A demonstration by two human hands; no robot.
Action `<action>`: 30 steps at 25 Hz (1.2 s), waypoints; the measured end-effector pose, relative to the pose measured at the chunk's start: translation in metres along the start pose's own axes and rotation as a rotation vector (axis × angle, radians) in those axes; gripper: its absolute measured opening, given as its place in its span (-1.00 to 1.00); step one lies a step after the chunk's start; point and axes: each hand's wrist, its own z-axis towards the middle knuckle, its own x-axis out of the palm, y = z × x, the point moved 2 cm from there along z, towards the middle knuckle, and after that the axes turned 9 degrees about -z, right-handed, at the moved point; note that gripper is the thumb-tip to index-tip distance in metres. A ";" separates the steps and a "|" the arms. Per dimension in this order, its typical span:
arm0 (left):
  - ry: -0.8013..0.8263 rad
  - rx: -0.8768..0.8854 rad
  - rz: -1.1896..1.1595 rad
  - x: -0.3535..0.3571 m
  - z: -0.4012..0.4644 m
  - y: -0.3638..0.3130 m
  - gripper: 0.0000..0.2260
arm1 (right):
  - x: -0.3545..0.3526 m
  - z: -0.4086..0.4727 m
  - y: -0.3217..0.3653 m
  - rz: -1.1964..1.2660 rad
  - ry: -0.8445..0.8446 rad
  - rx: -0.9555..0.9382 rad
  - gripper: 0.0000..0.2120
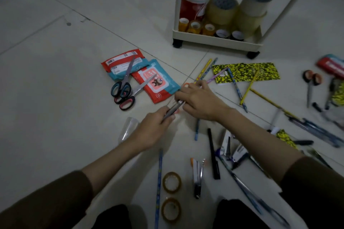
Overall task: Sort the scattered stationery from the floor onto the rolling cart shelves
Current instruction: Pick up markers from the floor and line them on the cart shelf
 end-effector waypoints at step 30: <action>0.132 -0.085 -0.524 0.058 0.043 -0.042 -0.74 | 0.027 -0.152 0.014 0.285 0.316 0.701 -0.78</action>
